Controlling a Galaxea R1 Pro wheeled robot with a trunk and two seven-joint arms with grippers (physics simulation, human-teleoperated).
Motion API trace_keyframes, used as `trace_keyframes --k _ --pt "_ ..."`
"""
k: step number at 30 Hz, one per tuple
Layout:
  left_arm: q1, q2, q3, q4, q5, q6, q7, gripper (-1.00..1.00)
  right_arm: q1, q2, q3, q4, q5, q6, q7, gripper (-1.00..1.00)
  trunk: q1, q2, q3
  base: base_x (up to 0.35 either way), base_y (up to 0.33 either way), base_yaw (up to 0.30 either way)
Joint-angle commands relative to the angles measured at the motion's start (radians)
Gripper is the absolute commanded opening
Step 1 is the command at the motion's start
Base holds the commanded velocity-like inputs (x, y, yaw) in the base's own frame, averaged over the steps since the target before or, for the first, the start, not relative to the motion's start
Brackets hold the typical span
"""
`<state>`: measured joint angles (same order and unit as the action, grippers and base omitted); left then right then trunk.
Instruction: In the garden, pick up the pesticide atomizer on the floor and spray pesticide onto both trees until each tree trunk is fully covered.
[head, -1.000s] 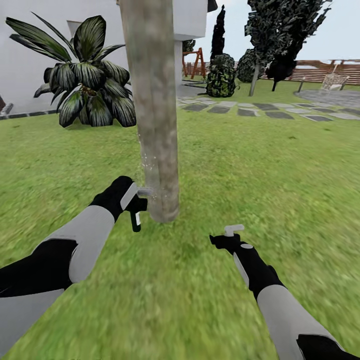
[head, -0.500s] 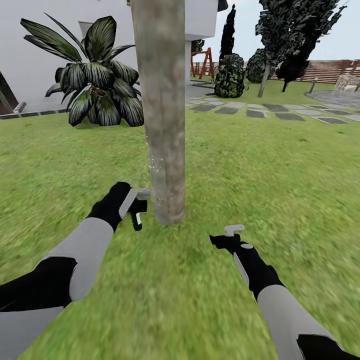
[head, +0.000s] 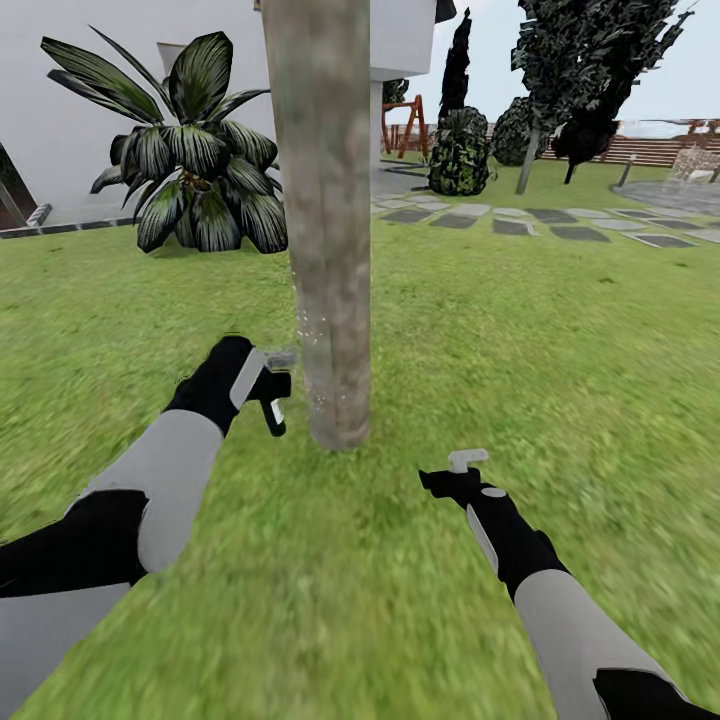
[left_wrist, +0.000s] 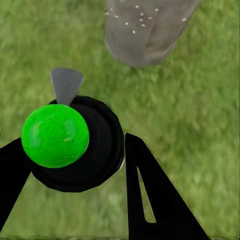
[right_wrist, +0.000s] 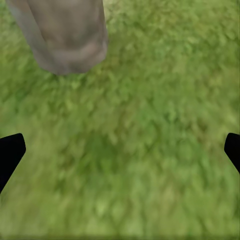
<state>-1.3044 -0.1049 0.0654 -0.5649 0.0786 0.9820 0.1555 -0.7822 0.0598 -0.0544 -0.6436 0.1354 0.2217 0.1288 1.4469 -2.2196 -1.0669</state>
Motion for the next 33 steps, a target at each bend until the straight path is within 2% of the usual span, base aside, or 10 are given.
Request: trace_keyframes --k 1,6,14,22,28,33 --pt "0.017 -0.001 0.004 0.001 0.008 0.000 0.009 -1.00 0.000 0.001 -0.006 -0.002 0.010 0.005 0.008 1.00 0.000 0.000 -0.001 0.000 0.000 0.000" --pt "0.104 -0.004 0.004 0.003 0.006 -0.009 0.009 -1.00 0.000 0.001 -0.005 -0.002 0.010 0.005 0.008 1.00 0.000 0.000 -0.001 0.000 0.000 0.000" --pt "0.180 0.000 -0.002 -0.010 0.001 -0.011 0.009 -1.00 0.000 0.002 -0.001 0.000 0.012 0.005 0.008 1.00 0.000 0.000 -0.001 0.000 0.000 0.000" --pt "0.192 -0.001 -0.004 -0.013 0.002 -0.011 0.007 -1.00 -0.001 0.000 -0.007 -0.002 0.012 0.004 0.007 1.00 0.000 0.000 -0.001 0.000 -0.160 0.019" --pt "0.192 -0.001 -0.004 -0.013 0.001 -0.011 0.007 -1.00 -0.001 0.000 -0.007 -0.002 0.012 0.004 0.006 1.00 0.000 0.000 -0.001 0.035 -0.268 0.243" --pt "0.192 -0.001 -0.004 -0.013 0.003 -0.011 0.007 -1.00 0.000 0.000 -0.007 -0.002 0.012 0.004 0.006 1.00 0.000 0.000 -0.001 0.222 -0.192 0.275"
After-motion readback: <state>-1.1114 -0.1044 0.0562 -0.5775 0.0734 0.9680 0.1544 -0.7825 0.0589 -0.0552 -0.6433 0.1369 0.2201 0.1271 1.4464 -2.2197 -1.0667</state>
